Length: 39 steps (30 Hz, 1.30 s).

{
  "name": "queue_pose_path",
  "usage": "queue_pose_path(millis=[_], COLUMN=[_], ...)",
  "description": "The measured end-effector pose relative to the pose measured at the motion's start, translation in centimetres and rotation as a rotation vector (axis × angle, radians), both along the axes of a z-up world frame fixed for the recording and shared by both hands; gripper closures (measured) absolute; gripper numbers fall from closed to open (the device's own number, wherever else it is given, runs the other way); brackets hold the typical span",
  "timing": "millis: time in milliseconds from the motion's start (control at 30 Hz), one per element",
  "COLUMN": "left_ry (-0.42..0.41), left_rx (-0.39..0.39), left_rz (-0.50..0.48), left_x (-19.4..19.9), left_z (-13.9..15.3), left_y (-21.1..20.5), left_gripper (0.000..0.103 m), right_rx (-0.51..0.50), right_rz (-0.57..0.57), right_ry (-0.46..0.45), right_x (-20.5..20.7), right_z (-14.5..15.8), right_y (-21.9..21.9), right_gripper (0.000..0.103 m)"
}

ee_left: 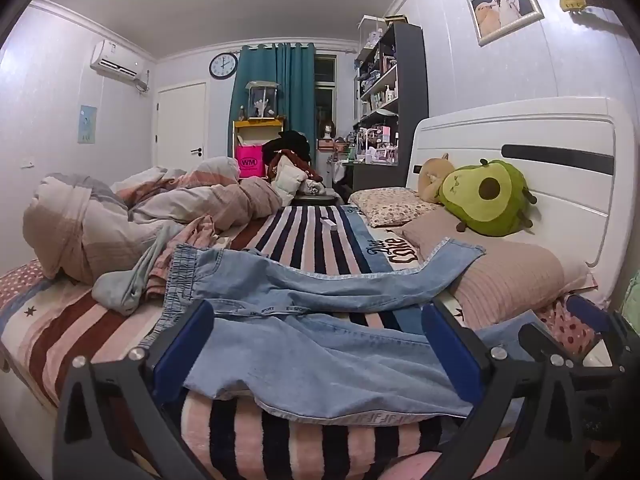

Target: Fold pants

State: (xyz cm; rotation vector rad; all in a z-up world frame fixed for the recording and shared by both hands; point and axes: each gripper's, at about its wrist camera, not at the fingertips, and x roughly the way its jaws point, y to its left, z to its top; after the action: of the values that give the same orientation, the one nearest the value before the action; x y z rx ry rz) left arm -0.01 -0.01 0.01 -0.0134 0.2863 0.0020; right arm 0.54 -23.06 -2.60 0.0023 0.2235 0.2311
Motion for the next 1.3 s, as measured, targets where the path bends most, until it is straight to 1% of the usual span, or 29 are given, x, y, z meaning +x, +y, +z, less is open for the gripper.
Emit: queue_pose_path(millis=[67, 600, 1300], left_ry=[0.000, -0.006, -0.008], left_rx=[-0.003, -0.012, -0.018], left_rz=[0.003, 0.004, 0.003], left_x=[0.02, -0.21, -0.43], left_z=[-0.01, 0.01, -0.09], left_y=[0.00, 0.09, 0.29], left_gripper=[0.001, 0.001, 0.001], right_rx=[0.013, -0.010, 0.000], right_rz=[-0.002, -0.001, -0.004], right_ry=[-0.017, -0.009, -0.002], right_x=[-0.06, 0.05, 0.09], right_z=[-0.01, -0.12, -0.49], right_y=[0.00, 0.23, 0.24], right_gripper=[0.000, 0.000, 0.000])
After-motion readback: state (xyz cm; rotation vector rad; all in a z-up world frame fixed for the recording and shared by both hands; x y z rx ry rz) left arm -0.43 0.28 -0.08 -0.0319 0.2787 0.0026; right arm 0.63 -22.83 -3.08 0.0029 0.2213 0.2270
